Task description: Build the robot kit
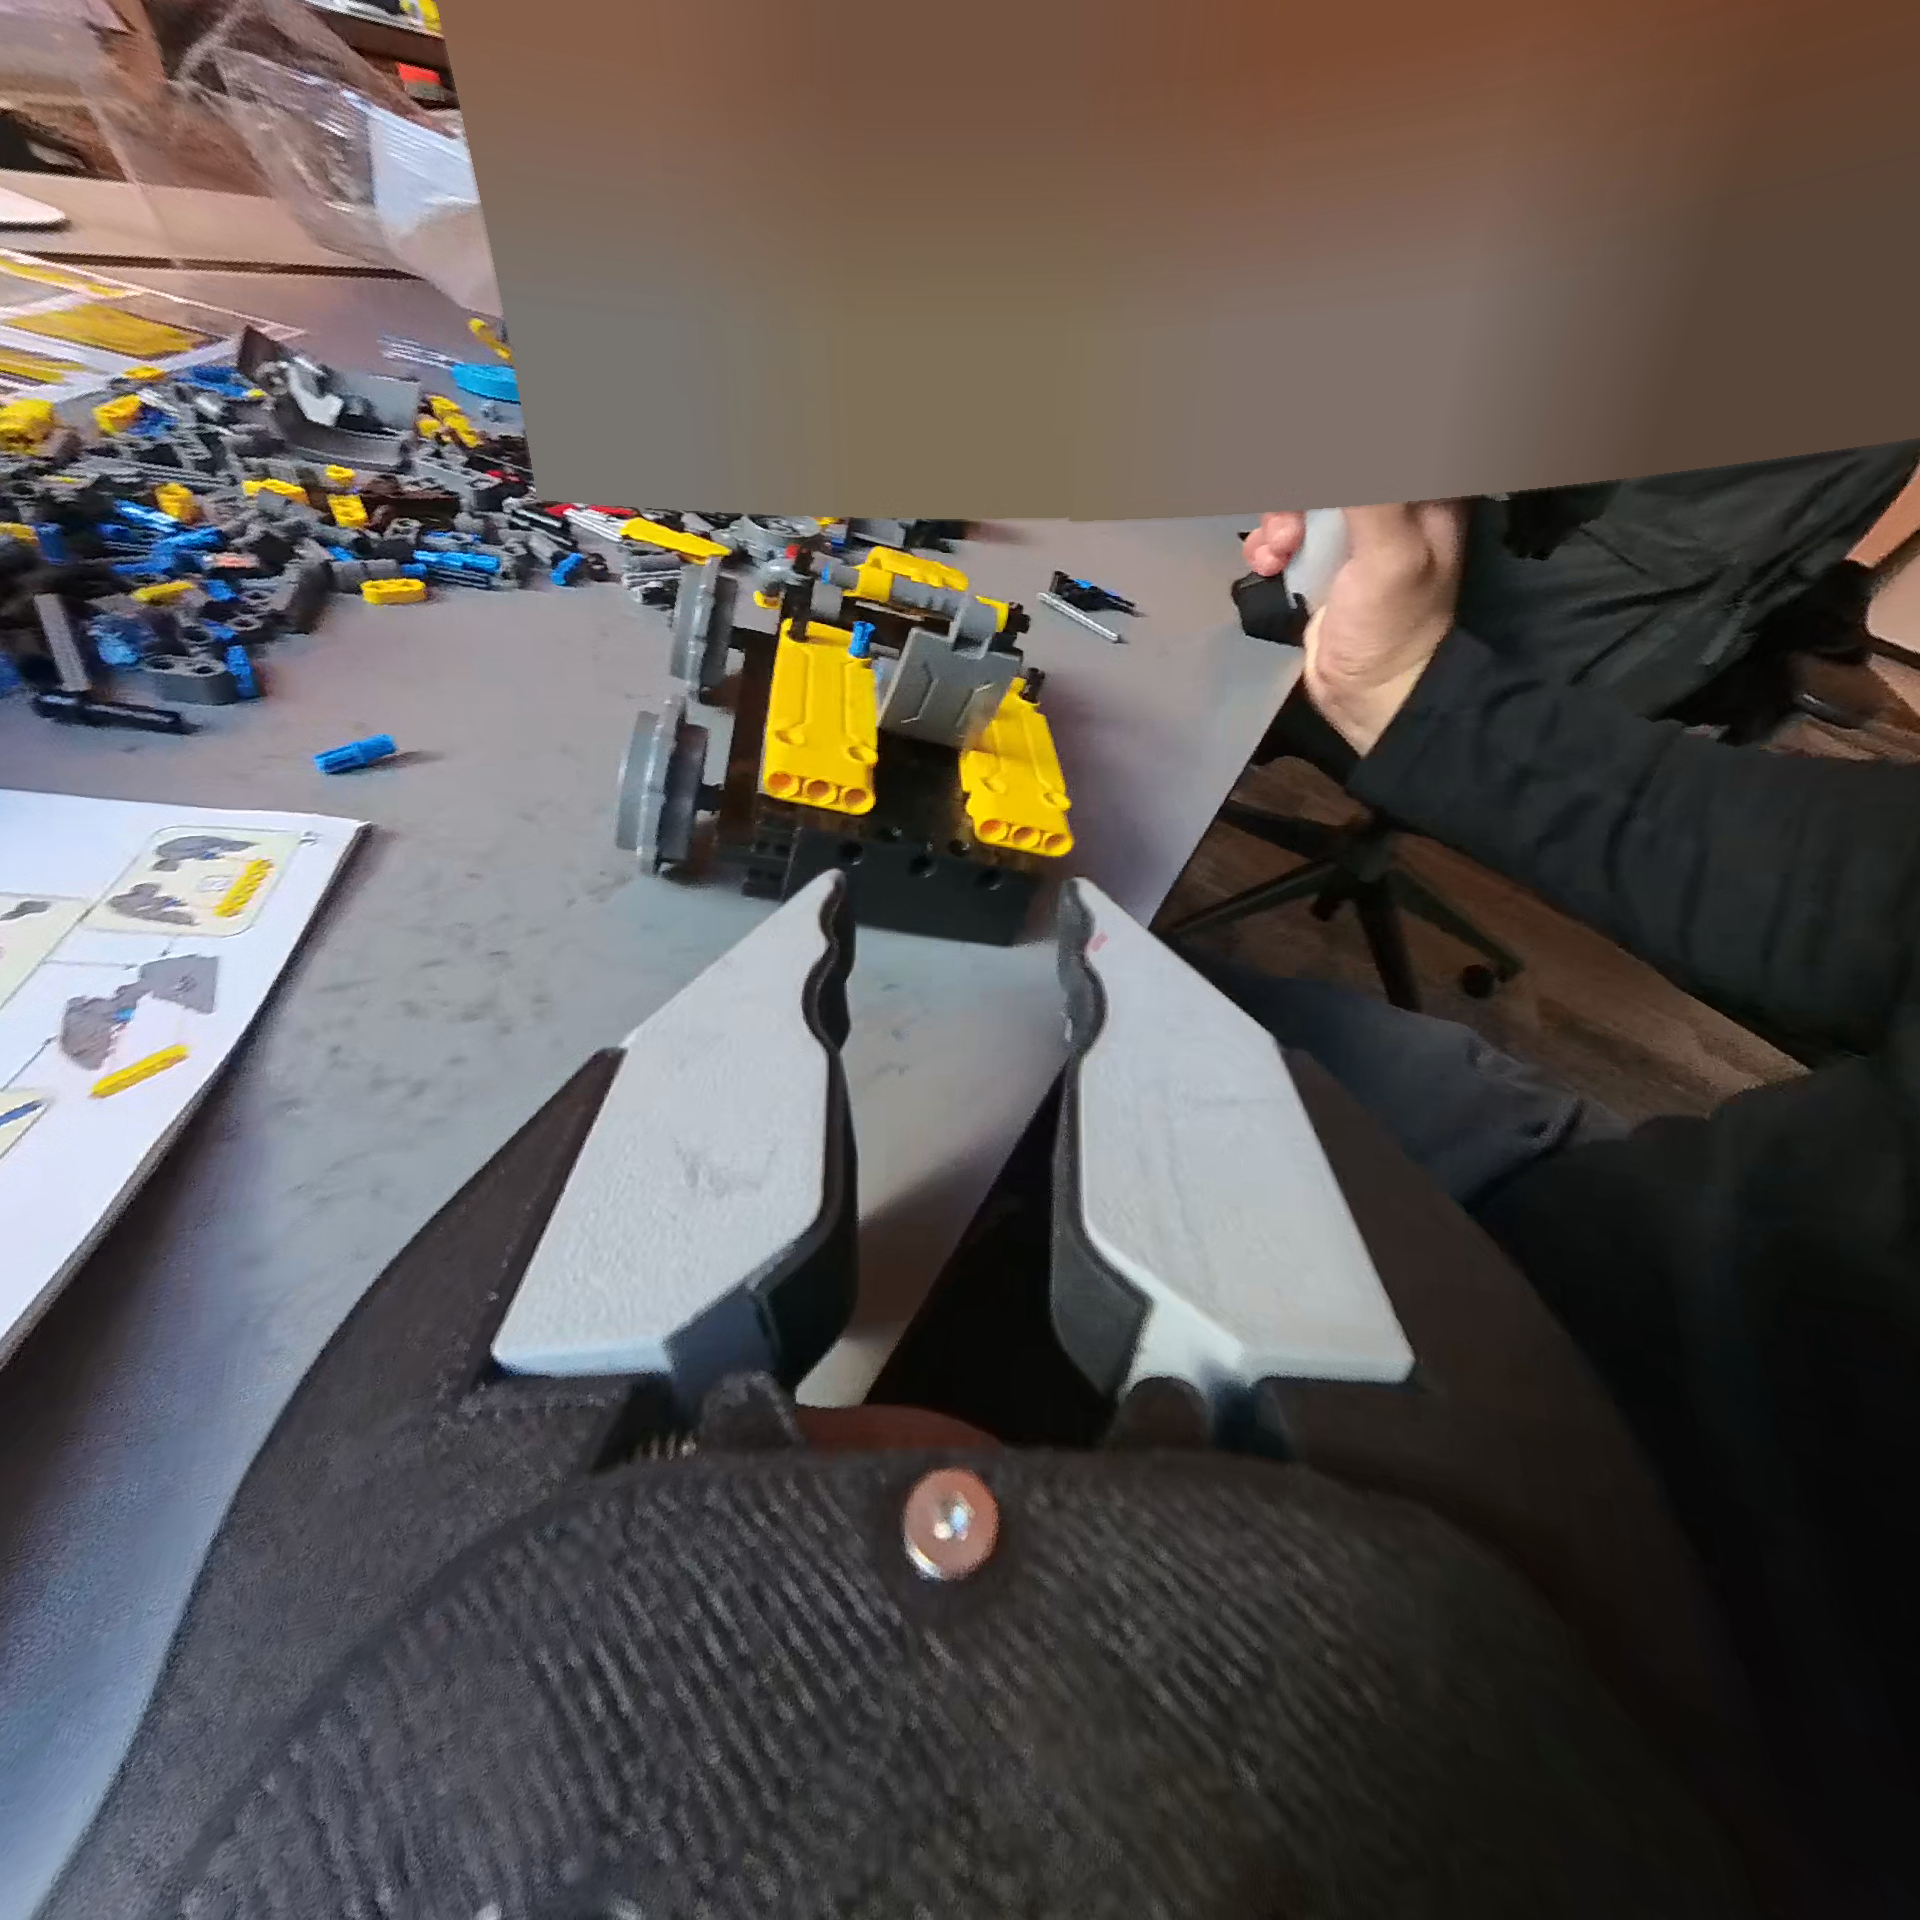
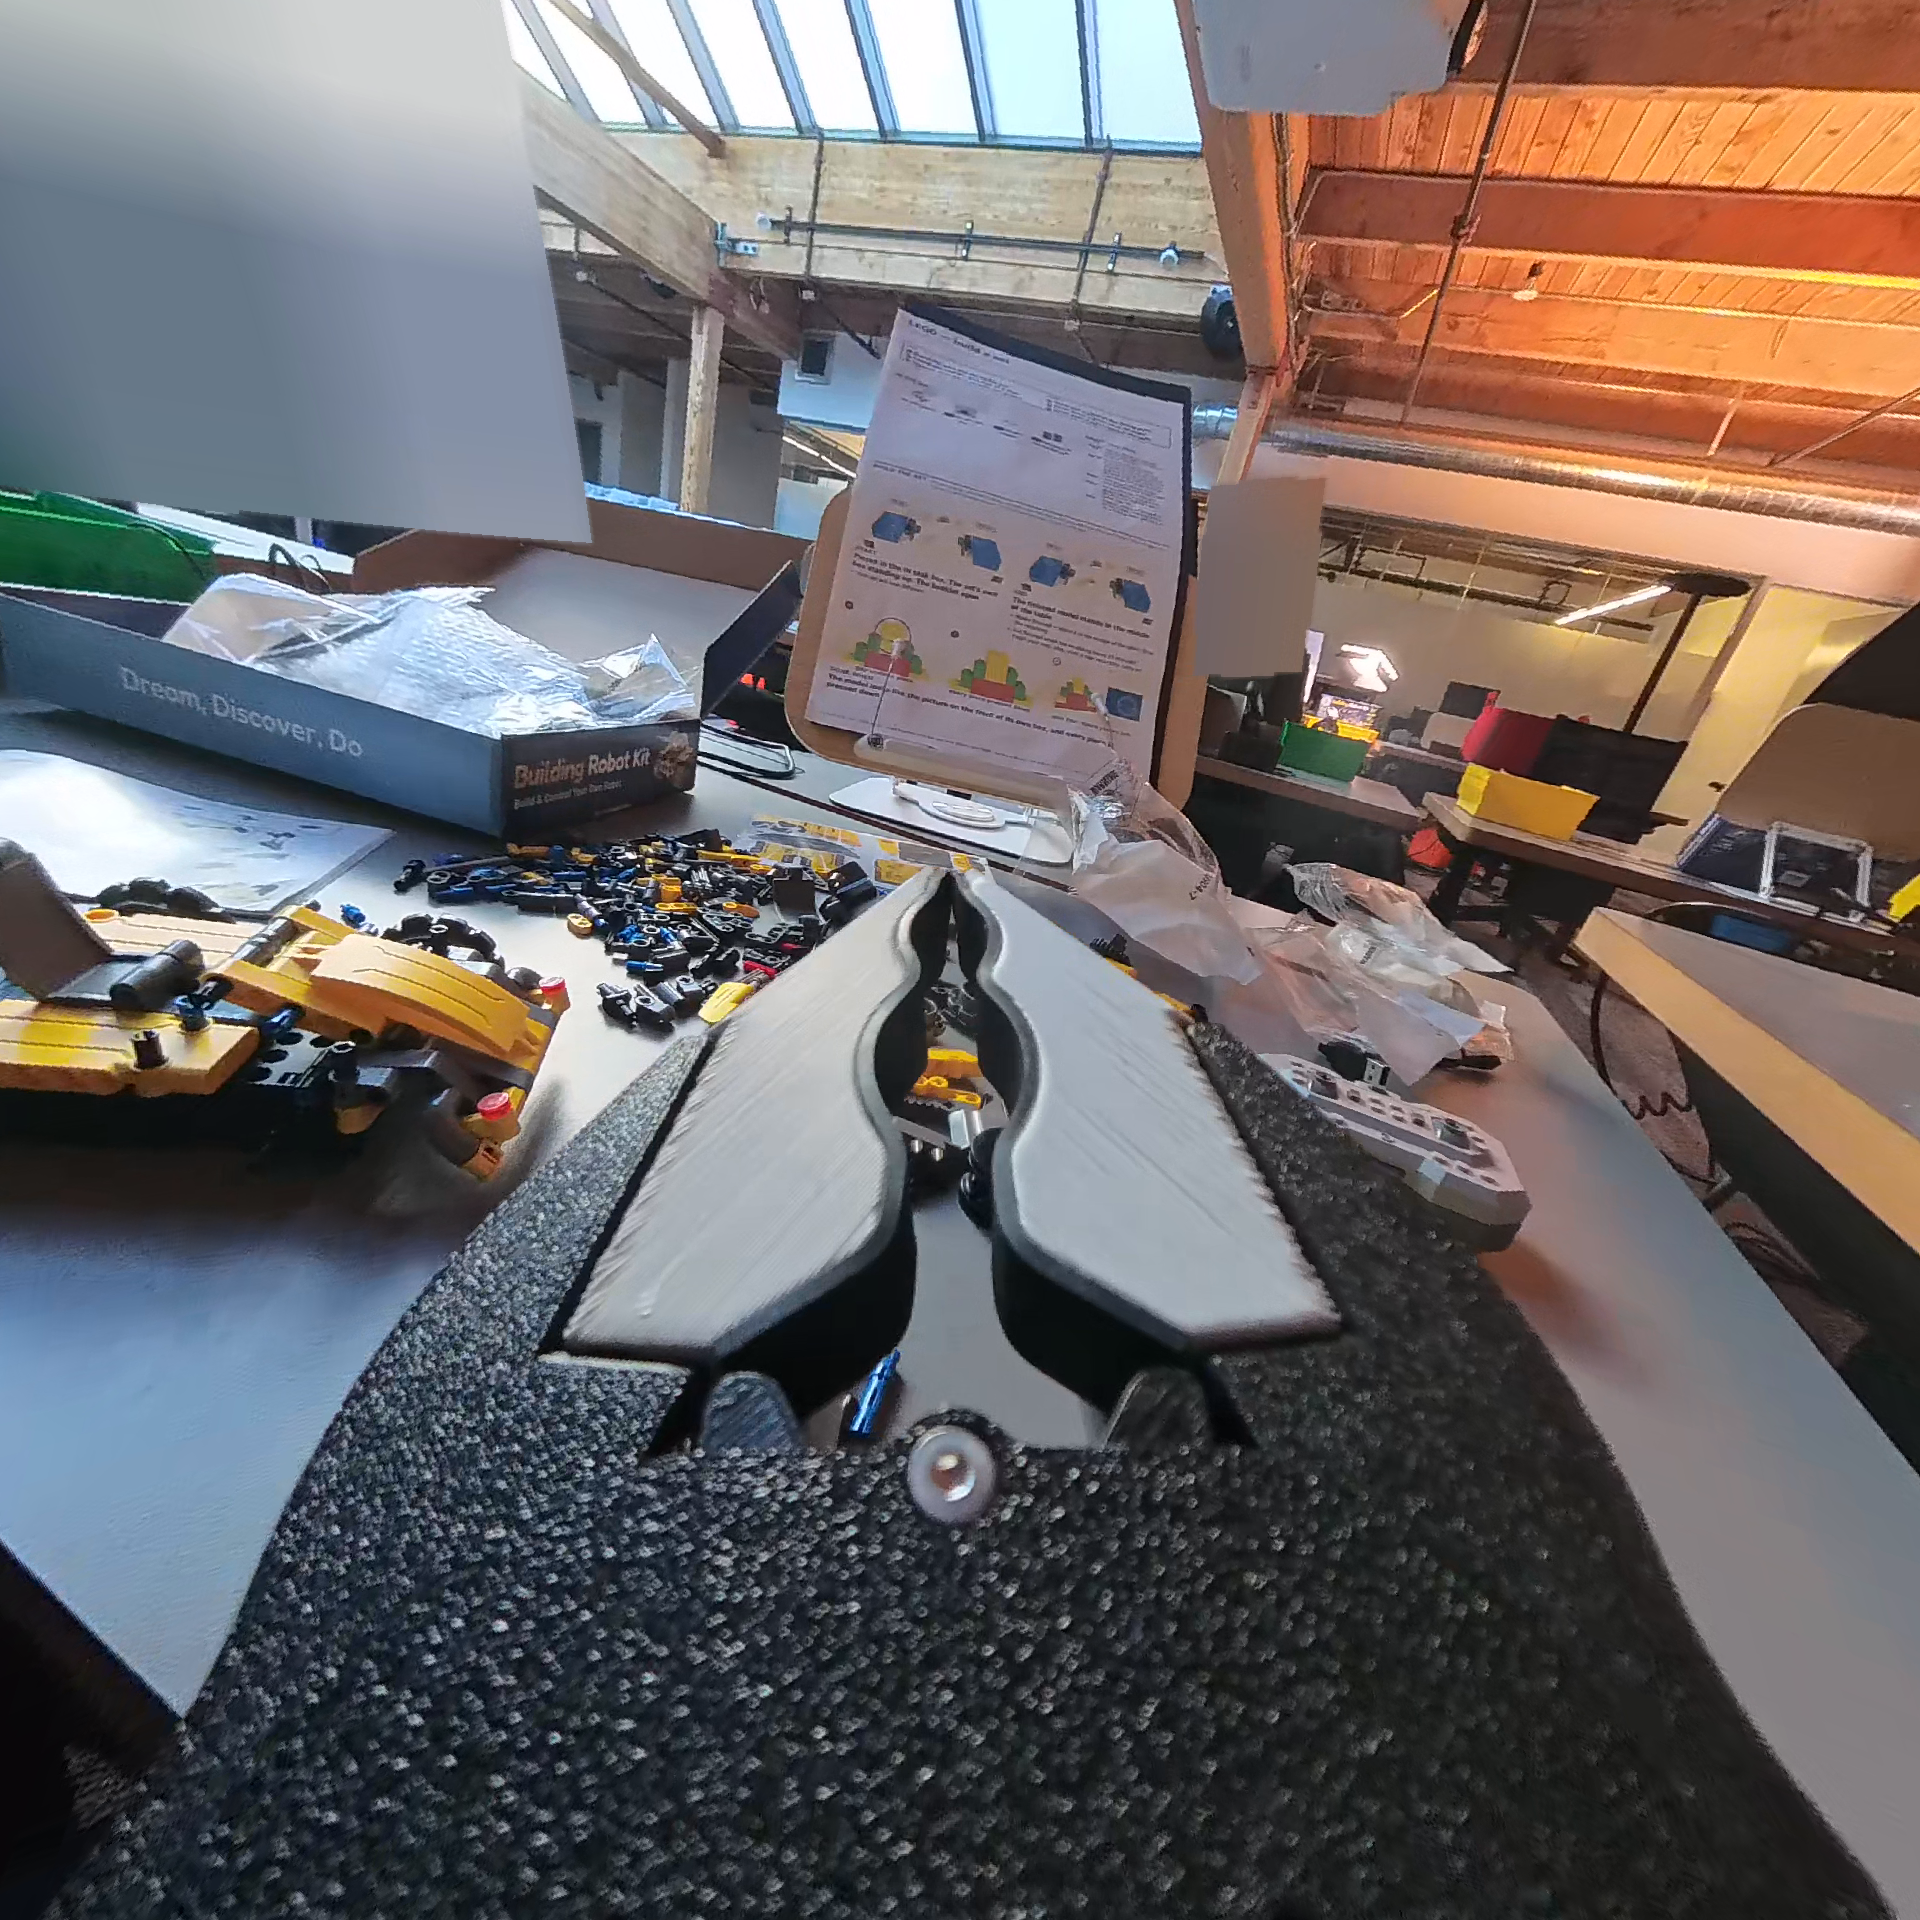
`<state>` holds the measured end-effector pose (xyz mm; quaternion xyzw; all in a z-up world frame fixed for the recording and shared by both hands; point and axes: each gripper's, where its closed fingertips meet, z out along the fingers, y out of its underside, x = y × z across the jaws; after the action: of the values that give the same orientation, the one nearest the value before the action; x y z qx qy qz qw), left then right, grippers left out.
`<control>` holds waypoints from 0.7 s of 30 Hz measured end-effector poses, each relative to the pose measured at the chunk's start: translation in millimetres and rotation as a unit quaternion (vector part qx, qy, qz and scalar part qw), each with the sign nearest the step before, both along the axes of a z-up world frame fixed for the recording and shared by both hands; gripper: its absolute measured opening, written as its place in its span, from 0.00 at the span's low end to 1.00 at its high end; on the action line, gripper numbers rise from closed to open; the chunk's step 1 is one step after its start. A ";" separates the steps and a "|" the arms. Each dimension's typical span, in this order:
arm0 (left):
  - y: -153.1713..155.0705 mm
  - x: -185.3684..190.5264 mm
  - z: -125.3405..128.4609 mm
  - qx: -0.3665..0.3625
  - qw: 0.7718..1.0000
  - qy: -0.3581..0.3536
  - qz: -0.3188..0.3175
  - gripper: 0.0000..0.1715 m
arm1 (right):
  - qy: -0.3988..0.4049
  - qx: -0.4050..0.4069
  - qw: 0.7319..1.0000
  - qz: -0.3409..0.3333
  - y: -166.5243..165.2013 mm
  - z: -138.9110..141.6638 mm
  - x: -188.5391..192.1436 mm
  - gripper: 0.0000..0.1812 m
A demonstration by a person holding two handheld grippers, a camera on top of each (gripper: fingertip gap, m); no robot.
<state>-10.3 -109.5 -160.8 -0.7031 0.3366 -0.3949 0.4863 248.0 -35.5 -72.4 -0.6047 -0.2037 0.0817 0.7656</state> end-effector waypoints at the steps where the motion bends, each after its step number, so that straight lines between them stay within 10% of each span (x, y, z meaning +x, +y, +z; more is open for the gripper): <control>1: -1.1 2.8 -0.2 0.001 1.000 0.001 -0.005 0.21 | 0.000 0.001 1.000 0.001 -0.4 0.2 -0.1 0.00; 21: 7.5 -17.7 -5.3 0.040 0.996 0.051 0.066 0.16 | 0.003 -0.003 1.000 0.025 -2.2 0.1 -2.3 0.00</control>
<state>-28.0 -102.0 -166.1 -0.7233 0.3289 -0.3115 0.5212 245.6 -37.7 -72.3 -0.6012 -0.2160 0.1029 0.7625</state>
